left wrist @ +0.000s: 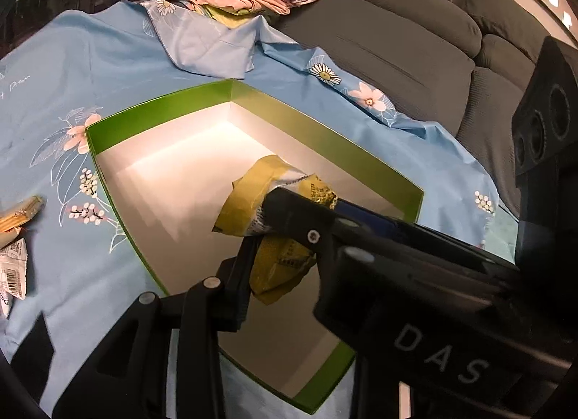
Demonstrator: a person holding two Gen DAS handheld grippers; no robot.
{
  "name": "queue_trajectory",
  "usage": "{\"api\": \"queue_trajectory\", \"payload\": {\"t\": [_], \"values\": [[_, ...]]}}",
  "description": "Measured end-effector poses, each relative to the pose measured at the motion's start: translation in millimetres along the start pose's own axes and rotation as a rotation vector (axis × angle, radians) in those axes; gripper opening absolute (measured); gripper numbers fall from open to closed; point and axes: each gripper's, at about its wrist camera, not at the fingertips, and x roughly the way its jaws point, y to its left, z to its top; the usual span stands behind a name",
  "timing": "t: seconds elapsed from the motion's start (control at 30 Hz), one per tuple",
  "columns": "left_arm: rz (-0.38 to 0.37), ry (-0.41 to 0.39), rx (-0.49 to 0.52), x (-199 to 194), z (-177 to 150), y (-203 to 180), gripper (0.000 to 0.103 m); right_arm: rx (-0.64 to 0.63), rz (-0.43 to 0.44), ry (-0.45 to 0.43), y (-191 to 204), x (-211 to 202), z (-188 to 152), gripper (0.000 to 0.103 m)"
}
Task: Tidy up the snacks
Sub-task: 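Carry the yellow snack over the green box and open the right gripper, then move the right gripper back to the snack pile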
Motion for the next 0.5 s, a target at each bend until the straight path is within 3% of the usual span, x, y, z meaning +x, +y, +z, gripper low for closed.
{"api": "queue_trajectory", "payload": {"t": [0.07, 0.13, 0.2, 0.23, 0.3, 0.37, 0.5], "values": [[-0.004, 0.001, -0.012, 0, 0, 3, 0.041, 0.002, -0.003, -0.004, 0, -2, 1, 0.036], [0.018, -0.017, -0.009, -3, 0, 3, 0.051, 0.017, -0.003, -0.014, -3, -3, 2, 0.045], [0.081, -0.048, 0.006, -8, -1, 1, 0.082, 0.050, 0.007, -0.022, -9, -6, 3, 0.063], [0.113, -0.078, 0.017, -12, -1, 0, 0.087, 0.072, 0.013, -0.031, -12, -7, 3, 0.066], [0.129, -0.101, 0.016, -16, 0, 3, 0.099, 0.101, 0.022, -0.045, -17, -10, 3, 0.082], [0.124, -0.110, -0.006, -19, 1, 9, 0.103, 0.125, 0.032, -0.063, -21, -16, 4, 0.092], [0.083, -0.106, -0.056, -22, 1, 19, 0.103, 0.138, 0.043, -0.072, -19, -20, 8, 0.097]]}}
